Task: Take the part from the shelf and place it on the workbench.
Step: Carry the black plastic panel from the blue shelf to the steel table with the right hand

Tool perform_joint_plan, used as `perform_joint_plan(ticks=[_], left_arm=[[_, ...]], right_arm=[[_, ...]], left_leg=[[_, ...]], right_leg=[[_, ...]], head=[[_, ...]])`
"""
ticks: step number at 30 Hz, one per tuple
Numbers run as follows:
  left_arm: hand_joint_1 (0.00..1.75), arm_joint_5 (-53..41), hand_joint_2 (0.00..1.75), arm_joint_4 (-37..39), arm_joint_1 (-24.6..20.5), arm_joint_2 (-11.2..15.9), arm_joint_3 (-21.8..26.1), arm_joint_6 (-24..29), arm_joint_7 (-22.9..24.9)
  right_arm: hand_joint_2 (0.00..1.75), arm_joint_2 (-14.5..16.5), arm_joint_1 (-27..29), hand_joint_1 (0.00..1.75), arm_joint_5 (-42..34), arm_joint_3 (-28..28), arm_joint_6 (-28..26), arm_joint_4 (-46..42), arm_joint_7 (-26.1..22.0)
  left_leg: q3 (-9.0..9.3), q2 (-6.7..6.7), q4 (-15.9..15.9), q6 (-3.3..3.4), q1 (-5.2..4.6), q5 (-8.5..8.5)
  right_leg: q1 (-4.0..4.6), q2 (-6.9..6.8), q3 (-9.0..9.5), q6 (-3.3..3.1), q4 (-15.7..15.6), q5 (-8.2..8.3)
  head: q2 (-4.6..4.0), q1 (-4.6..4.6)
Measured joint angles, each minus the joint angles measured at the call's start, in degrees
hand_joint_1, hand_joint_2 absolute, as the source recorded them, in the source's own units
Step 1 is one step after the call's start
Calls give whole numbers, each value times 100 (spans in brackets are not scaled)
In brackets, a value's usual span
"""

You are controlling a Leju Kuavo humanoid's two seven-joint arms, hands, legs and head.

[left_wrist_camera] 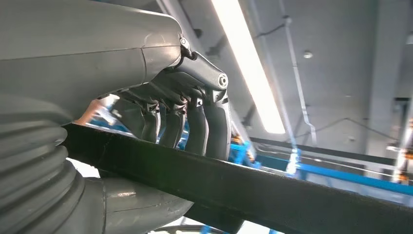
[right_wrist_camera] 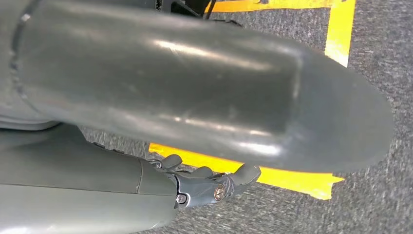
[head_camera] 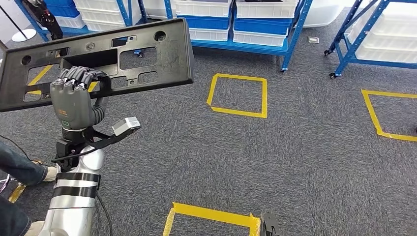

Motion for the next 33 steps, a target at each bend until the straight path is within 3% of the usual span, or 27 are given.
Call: perform_joint_plan(ticks=[1,3,5,7,8,9,11,13,14,15,16,18,20,22,23,25,27,29,30,31,33], left_arm=[[175,1,175,-1,-5,0,0,0,1],[175,1,175,-2,-31,-1,0,0,2],[175,1,175,-2,-52,-2,0,0,2],[175,-1,175,-4,-53,11,4,1,2],[175,-2,175,-7,-57,18,7,1,1],[175,-4,175,-10,-66,21,8,2,1],[175,-7,175,-14,-80,7,8,2,1],[175,-8,175,-12,-69,-6,8,1,2],[175,-8,175,-11,-62,-7,9,0,2],[175,-9,175,-11,-57,-7,10,0,2],[175,-9,175,-11,-55,-7,12,0,2],[175,-9,175,-11,-57,-6,14,0,2],[175,-12,175,-11,-59,-8,18,0,2],[175,-19,175,-11,-54,-2,27,1,1],[175,-21,175,-13,-50,9,34,1,-1],[175,-23,175,-17,-59,26,44,2,-9],[175,-23,175,-19,-65,28,42,2,-20],[175,-20,175,-18,-48,30,42,1,-26],[175,-17,175,-18,-41,30,43,0,-27],[175,-14,175,-19,-40,31,45,1,-27],[175,-9,175,-31,-52,30,50,1,-27]], right_arm=[[0,1,-1,0,-1,1,-2,0,1],[0,0,-3,0,-3,5,-6,0,1],[0,-2,-3,0,-6,16,-9,0,2],[0,-3,-6,0,-8,31,-13,0,5],[0,-3,-9,0,-8,36,-16,0,7],[0,-4,-11,0,-7,39,-21,0,7],[0,-9,1,0,-6,40,-34,0,14],[0,-15,23,0,-6,39,-44,0,27],[0,-19,31,0,-6,39,-47,0,33],[0,-23,32,0,-6,39,-50,0,38],[0,-28,30,0,-6,40,-54,0,42],[0,-37,25,0,-7,41,-58,0,48],[0,-41,24,0,-8,42,-61,0,52],[0,-38,23,0,-10,45,-67,0,57],[0,-32,21,0,-11,49,-70,-2,57],[0,-21,20,0,-13,60,-82,-7,58],[0,-23,31,0,-13,69,-90,-9,61],[0,-29,44,0,-13,73,-91,-9,63],[0,-31,45,0,-13,74,-92,-9,63],[0,-32,44,0,-13,75,-93,-9,64],[0,-36,37,0,-13,77,-95,-9,65]], left_leg=[[218,83,-364,40,-22,165],[620,403,-1080,116,-111,374],[717,538,-1335,168,-190,392],[682,364,-1370,226,-197,427],[677,279,-1388,261,-189,448],[675,196,-1407,296,-174,472],[662,23,-1423,342,-156,503],[642,-167,-1421,360,-154,519],[637,-260,-1420,360,-154,526],[636,-352,-1419,353,-153,533],[636,-440,-1419,342,-150,541],[623,-602,-1414,302,-152,565],[586,-714,-1417,244,-158,598],[552,-809,-1434,176,-148,638],[527,-789,-1413,147,-148,627],[377,-519,-1094,98,-164,423],[67,-159,-370,60,-162,38],[-164,-39,179,35,-137,-170],[-136,-15,169,32,-128,-135],[9,20,-60,33,-122,-11],[476,235,-835,45,-142,275]], right_leg=[[13,-68,12,-8,1,-8],[65,-193,29,-2,7,-33],[119,-323,29,24,6,-52],[125,-444,17,59,4,-75],[112,-377,-7,75,57,-121],[100,-235,-72,79,205,-211],[78,144,-376,53,860,-507],[77,291,-745,48,1563,-724],[76,314,-827,72,1676,-716],[72,333,-789,110,1538,-608],[63,372,-651,149,1202,-436],[32,597,-297,180,394,-111],[28,729,-133,130,50,13],[36,625,-122,59,43,49],[27,566,-117,22,27,70],[-1,422,-98,-63,-14,100],[23,280,-91,-102,-17,97],[37,125,-95,-104,-15,93],[39,45,-95,-102,-14,91],[38,-31,-90,-101,-13,88],[61,-172,-74,-75,-5,66]], head=[[0,0],[0,-1],[0,5],[0,12],[0,10],[0,14],[0,37],[0,55],[0,55],[0,55],[0,56],[0,55],[0,48],[0,45],[0,44],[0,-6],[0,-56],[0,-64],[0,-70],[0,-71],[0,-74]])
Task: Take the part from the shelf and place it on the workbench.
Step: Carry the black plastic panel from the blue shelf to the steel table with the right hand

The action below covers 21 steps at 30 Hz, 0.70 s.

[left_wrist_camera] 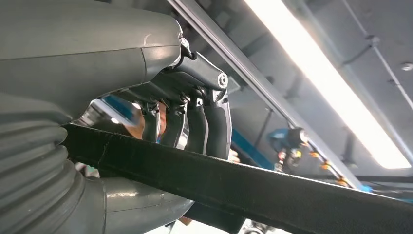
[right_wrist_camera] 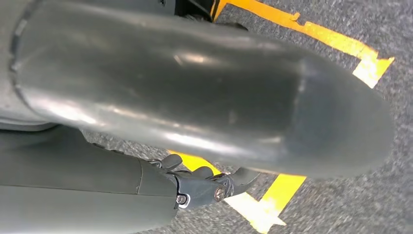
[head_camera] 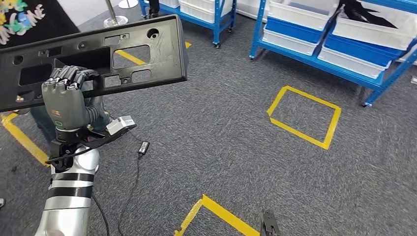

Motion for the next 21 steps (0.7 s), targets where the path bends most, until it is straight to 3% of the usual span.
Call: perform_joint_plan(ticks=[2,4,5,7,9,11,12,13,14,15,17,18,20,21], left_arm=[[175,7,175,-16,-11,-5,4,1,1],[175,14,175,-23,-12,-2,12,2,8],[175,14,175,-26,-13,1,16,2,13],[175,12,175,-35,-32,-3,19,2,23],[175,11,175,-39,-47,-23,14,1,32],[175,11,175,-33,-46,-39,9,0,40],[175,11,175,-29,-45,-41,9,-1,46],[175,11,175,-26,-46,-41,9,-1,54],[175,11,175,-24,-49,-41,9,-1,60],[175,11,175,-24,-52,-41,8,-1,63],[175,11,175,-24,-61,-42,8,0,74],[175,11,175,-24,-65,-42,8,0,81],[175,11,175,-22,-70,-33,9,1,97],[175,11,175,-22,-74,-23,10,1,103]], right_arm=[[0,-7,-8,0,2,1,-6,0,7],[0,-11,-12,0,9,3,-15,0,22],[0,-11,-16,0,16,6,-19,0,31],[0,-11,-19,0,29,14,-24,0,42],[0,-14,-11,0,36,19,-30,0,50],[0,-16,2,0,36,19,-36,0,61],[0,-19,5,0,36,19,-39,0,64],[0,-22,4,0,36,21,-44,0,67],[0,-26,1,0,36,26,-48,0,67],[0,-32,-4,0,37,33,-52,0,67],[0,-42,-11,0,37,47,-55,0,68],[0,-46,-13,0,38,51,-55,0,72],[0,-44,-16,0,43,57,-55,0,83],[0,-40,-19,0,47,59,-55,-1,89]], left_leg=[[258,144,-466,46,-40,111],[244,35,-517,115,-69,117],[234,-43,-528,151,-66,133],[222,-187,-551,229,-44,175],[203,-331,-558,279,-31,202],[183,-502,-557,302,-39,217],[178,-589,-556,306,-43,223],[175,-677,-556,307,-45,231],[175,-765,-556,301,-43,240],[171,-843,-555,288,-37,251],[147,-983,-549,245,-37,274],[128,-1048,-554,214,-32,292],[90,-1136,-566,151,-18,327],[60,-1043,-524,129,-25,300]], right_leg=[[47,-122,10,43,10,-28],[62,-247,19,83,4,-40],[50,-240,5,108,23,-60],[22,25,-123,133,278,-210],[5,379,-461,105,975,-518],[7,481,-805,97,1633,-729],[10,497,-853,114,1689,-710],[12,522,-782,141,1506,-601],[13,591,-608,165,1129,-432],[7,739,-403,175,692,-266],[16,970,-102,147,110,-54],[29,1006,-56,121,30,-22],[32,863,-34,65,8,19],[19,786,-19,34,-17,39]], head=[[0,14],[0,32],[0,34],[0,38],[0,57],[0,69],[0,69],[0,69],[0,70],[0,70],[0,64],[0,59],[0,55],[0,49]])
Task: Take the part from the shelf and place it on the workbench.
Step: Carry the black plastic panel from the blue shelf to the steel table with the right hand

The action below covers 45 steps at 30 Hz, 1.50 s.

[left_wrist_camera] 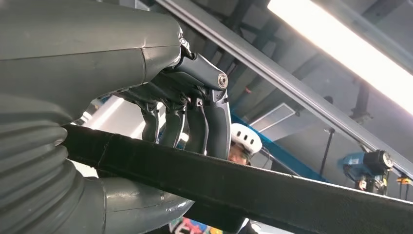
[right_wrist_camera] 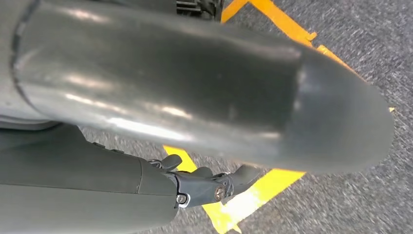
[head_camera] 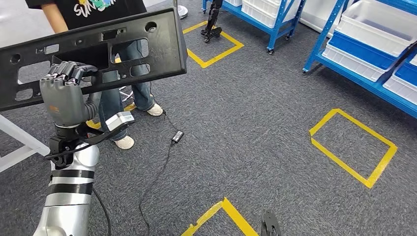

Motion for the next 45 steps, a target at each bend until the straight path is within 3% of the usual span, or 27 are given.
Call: perform_joint_plan(ticks=[1,3,5,6,7,9,11,12,14,15,17,19,21,22,23,26,27,29,30,31,34,36,37,38,40,42,45], left_arm=[[175,0,175,1,-12,8,0,1,5],[175,-1,175,5,-33,14,-6,1,10],[175,-3,175,20,-32,16,-14,-1,13],[175,-4,175,28,-30,18,-15,-1,17],[175,-5,175,36,-29,20,-13,-2,23],[175,-10,175,42,-36,23,-11,-2,33],[175,-14,175,42,-44,22,-16,-1,36],[175,-15,175,42,-47,23,-17,-1,37],[175,-15,175,42,-51,28,-14,0,38],[175,-15,175,41,-55,32,-10,0,38],[175,-12,175,40,-79,30,-12,1,43],[175,-8,175,40,-92,23,-21,0,45],[175,-2,175,42,-82,20,-26,-1,39],[175,1,175,43,-77,21,-25,-2,37],[175,4,175,44,-75,21,-25,-2,36],[175,9,175,44,-77,23,-23,-2,36],[175,8,175,44,-77,23,-23,-2,36],[175,8,175,44,-71,32,-21,-2,36],[175,8,175,43,-64,43,-20,-1,33],[175,9,175,42,-62,55,-19,-1,30],[175,-5,175,38,-45,55,-35,1,10],[175,-43,175,37,-1,32,-58,1,10],[175,-59,175,37,19,25,-65,1,15],[175,-69,175,37,33,20,-68,1,21],[175,-60,175,37,31,16,-70,1,27],[175,-30,175,38,16,4,-77,0,24],[175,1,175,39,4,-7,-81,0,20]], right_arm=[[0,4,-1,0,3,2,0,-1,2],[0,5,3,0,7,3,0,-2,6],[0,-1,10,0,7,2,0,-2,12],[0,-3,10,0,7,2,0,-2,17],[0,-4,9,0,7,2,0,-2,22],[0,-7,6,0,12,3,-2,-2,39],[0,-14,4,0,19,3,-6,-2,53],[0,-16,3,0,21,3,-9,-2,56],[0,-13,-3,0,22,5,-12,-1,61],[0,-10,-10,0,22,8,-14,0,63],[0,-7,-21,0,23,19,-15,1,65],[0,-8,-5,0,23,30,-16,1,74],[0,-9,25,0,23,33,-17,1,88],[0,-10,34,0,23,33,-17,1,91],[0,-13,38,0,23,35,-18,1,95],[0,-23,29,0,23,40,-21,1,97],[0,-25,27,0,23,41,-22,1,97],[0,-22,26,0,23,42,-24,1,98],[0,-18,24,0,25,43,-24,0,99],[0,-13,21,0,28,44,-24,-1,99],[0,-19,33,0,47,47,-13,-2,117],[0,-42,51,0,57,47,10,-2,139],[0,-50,55,0,59,48,21,-2,145],[0,-56,57,0,64,51,31,-2,148],[0,-57,58,0,77,66,35,-2,150],[0,-57,60,0,86,83,14,-1,151],[0,-53,66,0,80,90,-22,1,146]], left_leg=[[-68,174,140,-20,-10,-91],[-355,599,766,-62,-13,-439],[-690,750,1466,-116,32,-722],[-743,775,1586,-140,57,-728],[-684,803,1489,-161,80,-638],[-262,1012,739,-195,107,-312],[84,1203,123,-173,79,-126],[130,1216,25,-141,53,-119],[116,1051,7,-50,14,-99],[113,969,-10,-6,14,-83],[117,828,-43,81,36,-47],[102,687,-48,131,39,-33],[91,506,-47,149,29,-25],[89,412,-47,152,24,-18],[88,319,-47,150,22,-11],[74,80,-44,105,21,22],[61,20,-47,77,25,37],[33,-94,-75,8,34,79],[13,-75,-70,-19,32,81],[-28,46,-5,-39,19,31],[-418,641,841,-83,2,-460],[-700,764,1457,-117,35,-693],[-717,783,1517,-131,51,-676],[-586,831,1298,-143,66,-541],[-127,1079,516,-155,64,-227],[138,1254,33,-117,35,-98],[125,1059,-22,-9,20,-84]], right_leg=[[-15,-83,17,-36,-27,15],[-16,-255,38,-87,-52,18],[-4,-428,35,-105,-50,11],[-5,-512,32,-104,-49,8],[-8,-591,34,-99,-48,3],[-11,-742,57,-61,-40,-27],[25,-868,76,4,-21,-69],[41,-926,85,37,-21,-82],[41,-1050,101,95,-32,-98],[26,-1025,88,124,-2,-130],[-1,-735,-75,136,339,-323],[-20,-392,-448,97,1110,-637],[-19,-295,-759,99,1670,-784],[-18,-278,-767,121,1625,-721],[-18,-248,-653,148,1338,-572],[-14,54,-109,165,182,-110],[-2,116,-25,150,26,-56],[18,33,15,102,-16,-24],[6,-39,25,70,-39,1],[-12,-112,36,31,-69,27],[-24,-336,58,-44,-122,52],[-12,-503,54,-53,-120,44],[-12,-579,52,-54,-119,41],[-16,-659,54,-45,-115,32],[-1,-790,71,-5,-98,-1],[42,-909,90,54,-73,-43],[51,-1064,99,132,-68,-87]], head=[[0,-15],[0,-43],[0,-58],[0,-63],[0,-67],[0,-69],[0,-59],[0,-48],[0,-30],[0,-27],[0,-15],[0,5],[0,18],[0,18],[0,18],[0,16],[0,15],[0,14],[0,9],[0,1],[0,-42],[0,-50],[0,-53],[0,-53],[0,-55],[0,-50],[0,-46]])
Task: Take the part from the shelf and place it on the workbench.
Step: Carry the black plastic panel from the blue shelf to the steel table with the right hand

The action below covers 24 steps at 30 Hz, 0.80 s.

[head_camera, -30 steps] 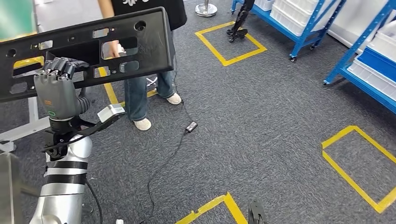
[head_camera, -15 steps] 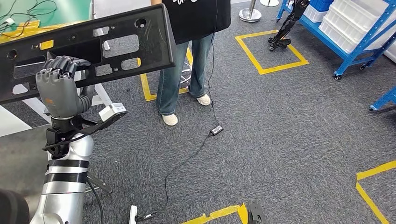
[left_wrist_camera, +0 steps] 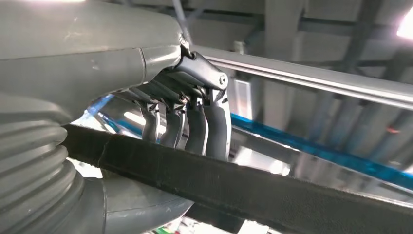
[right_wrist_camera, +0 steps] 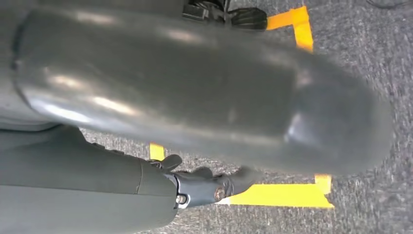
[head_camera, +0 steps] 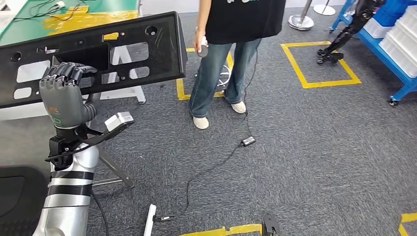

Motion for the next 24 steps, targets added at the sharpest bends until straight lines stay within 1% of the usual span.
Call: perform_joint_plan(ticks=[1,2,3,4,5,6,7,8,9,10,11,12,13,14,15,16,17,18,19,20,21,22,23,24], left_arm=[[175,2,175,1,-11,-1,1,0,-1],[175,5,175,2,-27,-7,-1,0,-4],[175,9,175,4,-40,-17,-3,0,-9],[175,15,175,9,-51,-27,-6,1,-18],[175,30,175,16,-53,-36,-9,-1,-33],[175,51,175,26,-50,-40,-9,-2,-52],[175,78,175,38,-47,-41,-7,-2,-74],[175,103,175,49,-45,-41,-3,-3,-97],[175,122,175,56,-45,-41,3,-2,-119],[175,132,175,61,-47,-42,9,-2,-140],[175,136,175,64,-48,-42,17,-2,-160],[175,139,175,67,-50,-46,23,-2,-178],[175,139,175,70,-51,-50,28,-2,-193],[175,141,175,75,-52,-53,31,-2,-206],[175,142,175,81,-52,-55,33,-2,-217],[175,143,175,89,-51,-53,42,-1,-228],[175,138,175,99,-54,-52,51,0,-242],[175,131,175,108,-57,-57,60,0,-251],[175,121,175,117,-59,-65,67,0,-264],[175,106,175,129,-61,-77,68,-1,-273],[175,94,175,142,-58,-88,69,-2,-278],[175,84,175,157,-55,-94,72,-2,-282],[175,76,175,171,-54,-97,75,-2,-282],[175,73,175,179,-56,-99,79,-2,-282]], right_arm=[[0,4,-1,0,-4,1,-4,0,-3],[0,9,-2,0,-5,2,-9,0,-9],[0,13,1,0,-5,2,-15,0,-16],[0,14,9,0,-5,3,-20,0,-22],[0,16,20,0,-5,2,-27,0,-27],[0,19,29,0,-4,2,-34,0,-31],[0,24,34,0,-2,2,-43,0,-33],[0,28,35,0,2,3,-53,0,-35],[0,32,34,0,5,4,-65,0,-37],[0,33,32,0,9,5,-80,0,-39],[0,32,31,0,11,6,-93,0,-43],[0,31,32,0,11,6,-105,0,-45],[0,31,35,0,11,6,-113,0,-47],[0,33,39,0,9,5,-116,0,-49],[0,39,42,0,5,5,-119,0,-50],[0,43,40,0,1,5,-122,-1,-52],[0,45,39,0,-4,6,-125,-1,-56],[0,47,40,0,-10,6,-127,-2,-61],[0,41,47,0,-15,6,-130,-2,-64],[0,35,59,0,-20,5,-131,-2,-66],[0,27,71,0,-26,4,-131,-2,-65],[0,20,80,0,-29,3,-131,-2,-64],[0,16,84,0,-31,3,-131,-2,-63],[0,14,86,0,-33,3,-130,-2,-61]], left_leg=[[-2,-81,-13,34,9,16],[-1,-160,-25,72,24,35],[-1,-238,-32,103,40,50],[-10,-318,-32,125,42,59],[-18,-406,-31,141,43,65],[-24,-498,-31,147,42,70],[-29,-592,-30,150,42,75],[-31,-686,-30,148,44,80],[-31,-778,-29,140,48,88],[-36,-865,-29,125,54,98],[-47,-947,-24,104,50,107],[-65,-1019,-23,76,48,122],[-87,-1085,-29,42,49,141],[-106,-1148,-42,4,51,162],[-124,-1208,-55,-34,64,185],[-155,-1140,-26,-61,58,167],[-213,-979,86,-80,45,92],[-314,-766,310,-92,30,-47],[-462,-520,644,-99,15,-237],[-634,-385,1036,-109,17,-426],[-782,-323,1376,-118,21,-562],[-856,-293,1564,-125,25,-607],[-819,-269,1536,-129,28,-551],[-652,-220,1266,-125,30,-405]], right_leg=[[-18,82,-26,23,60,-48],[-34,241,-105,31,235,-147],[-48,445,-251,26,540,-293],[-57,631,-438,7,945,-460],[-57,724,-651,-5,1365,-606],[-57,757,-821,0,1671,-687],[-59,770,-896,22,1764,-675],[-64,786,-859,56,1626,-576],[-75,832,-714,91,1285,-414],[-98,981,-512,119,843,-239],[-110,1134,-336,124,465,-98],[-119,1249,-206,113,203,-6],[-116,1322,-146,90,84,35],[-97,1272,-134,60,71,53],[-104,1192,-129,29,62,73],[-109,1117,-125,-7,50,93],[-119,1035,-118,-45,35,110],[-127,953,-111,-83,20,120],[-114,872,-102,-111,17,118],[-101,786,-100,-132,18,111],[-90,698,-98,-145,19,105],[-85,608,-98,-151,20,100],[-85,522,-97,-154,21,96],[-86,442,-90,-150,21,89]], head=[[0,2],[0,9],[0,21],[0,32],[0,41],[0,45],[0,46],[0,45],[0,46],[0,47],[0,45],[0,43],[0,38],[0,36],[0,36],[0,32],[0,10],[0,-13],[0,-37],[0,-56],[0,-57],[0,-57],[0,-60],[0,-61]])
